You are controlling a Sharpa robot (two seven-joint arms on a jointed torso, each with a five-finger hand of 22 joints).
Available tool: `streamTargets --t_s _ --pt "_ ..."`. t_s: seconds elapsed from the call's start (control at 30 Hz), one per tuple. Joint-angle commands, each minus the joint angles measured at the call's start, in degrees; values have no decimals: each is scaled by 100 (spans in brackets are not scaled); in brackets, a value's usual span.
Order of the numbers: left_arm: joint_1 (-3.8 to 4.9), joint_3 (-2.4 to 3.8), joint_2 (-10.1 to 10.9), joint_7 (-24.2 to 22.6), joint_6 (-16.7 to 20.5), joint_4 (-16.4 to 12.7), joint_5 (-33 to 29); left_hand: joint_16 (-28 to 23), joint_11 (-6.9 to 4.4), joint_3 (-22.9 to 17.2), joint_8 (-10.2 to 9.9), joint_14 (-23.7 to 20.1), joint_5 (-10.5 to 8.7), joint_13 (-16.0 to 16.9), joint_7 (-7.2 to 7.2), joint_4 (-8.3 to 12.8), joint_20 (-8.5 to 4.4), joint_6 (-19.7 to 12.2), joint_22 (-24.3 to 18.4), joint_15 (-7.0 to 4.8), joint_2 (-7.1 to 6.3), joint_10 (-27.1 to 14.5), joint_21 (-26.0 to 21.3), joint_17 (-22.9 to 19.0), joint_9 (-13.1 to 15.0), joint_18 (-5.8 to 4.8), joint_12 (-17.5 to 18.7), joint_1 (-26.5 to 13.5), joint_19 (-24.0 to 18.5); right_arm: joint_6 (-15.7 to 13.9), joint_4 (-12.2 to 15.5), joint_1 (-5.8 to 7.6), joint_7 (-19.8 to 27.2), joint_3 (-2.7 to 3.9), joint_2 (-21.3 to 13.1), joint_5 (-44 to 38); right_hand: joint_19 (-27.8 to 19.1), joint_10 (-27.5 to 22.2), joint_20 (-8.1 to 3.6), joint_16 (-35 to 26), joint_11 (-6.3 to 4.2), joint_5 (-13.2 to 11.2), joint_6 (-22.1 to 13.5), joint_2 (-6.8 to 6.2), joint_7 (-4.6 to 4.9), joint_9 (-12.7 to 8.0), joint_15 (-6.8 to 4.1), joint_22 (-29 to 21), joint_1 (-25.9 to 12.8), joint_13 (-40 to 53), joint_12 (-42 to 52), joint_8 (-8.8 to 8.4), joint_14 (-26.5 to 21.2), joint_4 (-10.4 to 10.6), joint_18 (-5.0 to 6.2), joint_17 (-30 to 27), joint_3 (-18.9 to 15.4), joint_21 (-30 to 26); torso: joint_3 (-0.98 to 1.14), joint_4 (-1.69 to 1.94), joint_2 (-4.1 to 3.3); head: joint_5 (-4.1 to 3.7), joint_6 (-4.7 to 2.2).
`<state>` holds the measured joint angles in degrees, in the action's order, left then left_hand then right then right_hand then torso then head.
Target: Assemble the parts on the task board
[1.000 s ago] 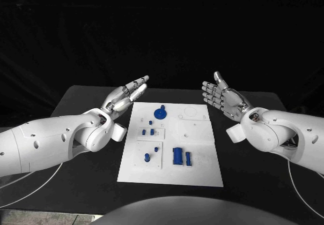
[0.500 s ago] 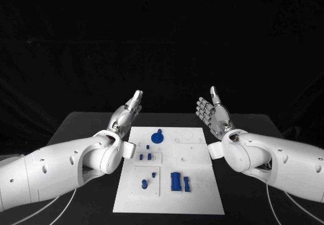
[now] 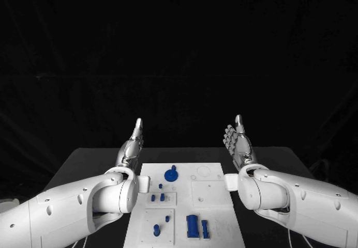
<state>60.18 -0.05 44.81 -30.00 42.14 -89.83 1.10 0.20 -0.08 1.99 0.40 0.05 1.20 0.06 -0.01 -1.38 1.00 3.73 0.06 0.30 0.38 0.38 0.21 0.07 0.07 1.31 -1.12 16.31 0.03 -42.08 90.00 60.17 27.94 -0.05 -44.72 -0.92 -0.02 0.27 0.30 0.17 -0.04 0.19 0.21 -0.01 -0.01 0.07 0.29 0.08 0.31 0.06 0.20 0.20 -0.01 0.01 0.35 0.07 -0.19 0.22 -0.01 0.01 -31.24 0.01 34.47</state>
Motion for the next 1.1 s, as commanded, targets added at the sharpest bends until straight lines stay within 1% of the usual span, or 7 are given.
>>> streamTargets --t_s 0.03,0.5,0.57,0.6,1.1 --pt "-2 5 -12 20 197 -13 -110 -20 8 -199 -40 -5 -120 -6 1 138 -100 -373 -6 -30 -38 -38 -21 -7 -7 -131 112 -521 -3 -204 -4 -1 185 5 3 92 2 -27 -30 -17 4 -19 -21 1 1 -7 -29 -8 -31 -6 -20 -20 1 -1 -35 -7 19 -22 1 -1 6 -1 -9" --pt "-2 5 -12 20 197 -13 -110 -20 8 -199 -40 -5 -120 -6 1 138 -100 -373 -6 -30 -38 -38 -21 -7 -7 -131 112 -996 -3 -204 -4 -1 185 5 3 92 2 -27 -30 -17 4 -19 -21 1 1 -7 -29 -8 -31 -6 -20 -20 1 -1 -35 -7 19 -22 1 -1 6 -1 -9" --pt "-2 5 -12 20 197 -13 -110 -20 8 -199 -40 -5 -120 -6 1 138 -100 -373 -6 -30 -38 -38 -21 -7 -7 -131 112 -1170 -3 -204 -4 -1 185 5 3 92 2 -27 -30 -17 4 -19 -21 1 1 -7 -29 -8 -31 -6 -20 -20 1 -1 -35 -7 19 -22 1 -1 6 -1 -9" --pt "-2 5 -12 20 197 -13 -110 -20 8 -199 -40 -5 -120 -6 1 138 -100 -373 -6 -30 -38 -38 -21 -7 -7 -131 112 -1631 -3 -204 -4 -1 185 5 3 92 2 -27 -30 -17 4 -19 -21 1 1 -7 -29 -8 -31 -6 -20 -20 1 -1 -35 -7 19 -22 1 -1 6 -1 -9" --pt "-2 5 -12 20 197 -13 -110 -20 8 -199 -40 -5 -120 -6 1 138 -100 -373 -6 -30 -38 -38 -21 -7 -7 -131 112 -1631 -3 -204 -4 -1 185 5 3 92 2 -27 -30 -17 4 -19 -21 1 1 -7 -29 -8 -31 -6 -20 -20 1 -1 -35 -7 19 -22 1 -1 6 -1 -9"
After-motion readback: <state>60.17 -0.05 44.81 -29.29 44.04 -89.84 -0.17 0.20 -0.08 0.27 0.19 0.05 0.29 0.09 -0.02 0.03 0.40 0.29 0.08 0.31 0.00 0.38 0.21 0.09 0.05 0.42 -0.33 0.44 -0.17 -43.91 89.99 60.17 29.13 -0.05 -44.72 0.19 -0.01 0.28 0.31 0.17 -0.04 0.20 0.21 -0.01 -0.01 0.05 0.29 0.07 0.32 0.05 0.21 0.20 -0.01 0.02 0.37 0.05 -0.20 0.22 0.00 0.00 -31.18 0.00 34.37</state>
